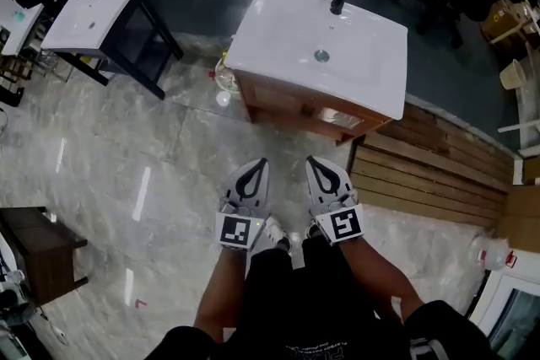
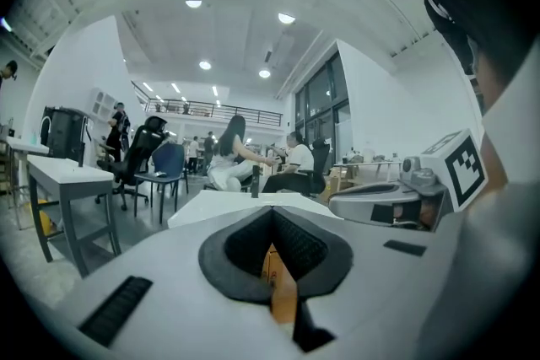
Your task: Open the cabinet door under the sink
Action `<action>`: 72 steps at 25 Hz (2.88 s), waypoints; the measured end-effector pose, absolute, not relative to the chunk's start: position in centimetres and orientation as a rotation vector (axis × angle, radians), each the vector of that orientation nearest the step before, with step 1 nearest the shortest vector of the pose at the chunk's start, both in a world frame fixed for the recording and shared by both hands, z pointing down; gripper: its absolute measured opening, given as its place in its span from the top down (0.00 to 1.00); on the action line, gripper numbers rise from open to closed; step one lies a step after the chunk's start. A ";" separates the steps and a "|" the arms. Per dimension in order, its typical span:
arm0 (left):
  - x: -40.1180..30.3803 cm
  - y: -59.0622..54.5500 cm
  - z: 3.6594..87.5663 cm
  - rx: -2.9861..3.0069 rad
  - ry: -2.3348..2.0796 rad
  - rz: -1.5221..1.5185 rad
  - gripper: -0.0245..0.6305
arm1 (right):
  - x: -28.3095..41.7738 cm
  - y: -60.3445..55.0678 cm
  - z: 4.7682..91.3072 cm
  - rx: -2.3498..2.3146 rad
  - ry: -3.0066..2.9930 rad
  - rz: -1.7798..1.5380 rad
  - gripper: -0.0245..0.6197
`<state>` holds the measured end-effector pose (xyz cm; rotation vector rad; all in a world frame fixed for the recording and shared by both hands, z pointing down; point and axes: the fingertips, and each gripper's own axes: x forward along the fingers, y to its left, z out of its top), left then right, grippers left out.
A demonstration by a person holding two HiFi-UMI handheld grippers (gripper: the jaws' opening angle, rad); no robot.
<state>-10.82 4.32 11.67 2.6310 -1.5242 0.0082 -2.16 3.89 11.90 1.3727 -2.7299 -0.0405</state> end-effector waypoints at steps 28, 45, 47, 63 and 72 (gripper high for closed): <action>-8.4 -11.4 43.3 2.476 -1.593 0.193 0.93 | 4.2 -13.8 46.0 1.601 -2.458 0.019 0.93; -6.4 -13.1 48.8 2.472 -1.525 0.249 0.93 | 5.4 -18.4 52.5 1.763 -2.226 0.096 0.80; -6.1 -13.0 49.1 2.474 -1.517 0.247 0.93 | 5.4 -18.6 52.9 1.780 -2.198 0.112 0.79; -7.3 -12.3 49.6 2.455 -1.506 0.233 0.93 | 6.0 -18.6 53.6 1.861 -2.165 0.216 0.82; -9.2 -11.1 48.0 2.483 -1.512 0.215 0.93 | 5.8 -16.6 53.4 1.852 -2.196 0.243 0.82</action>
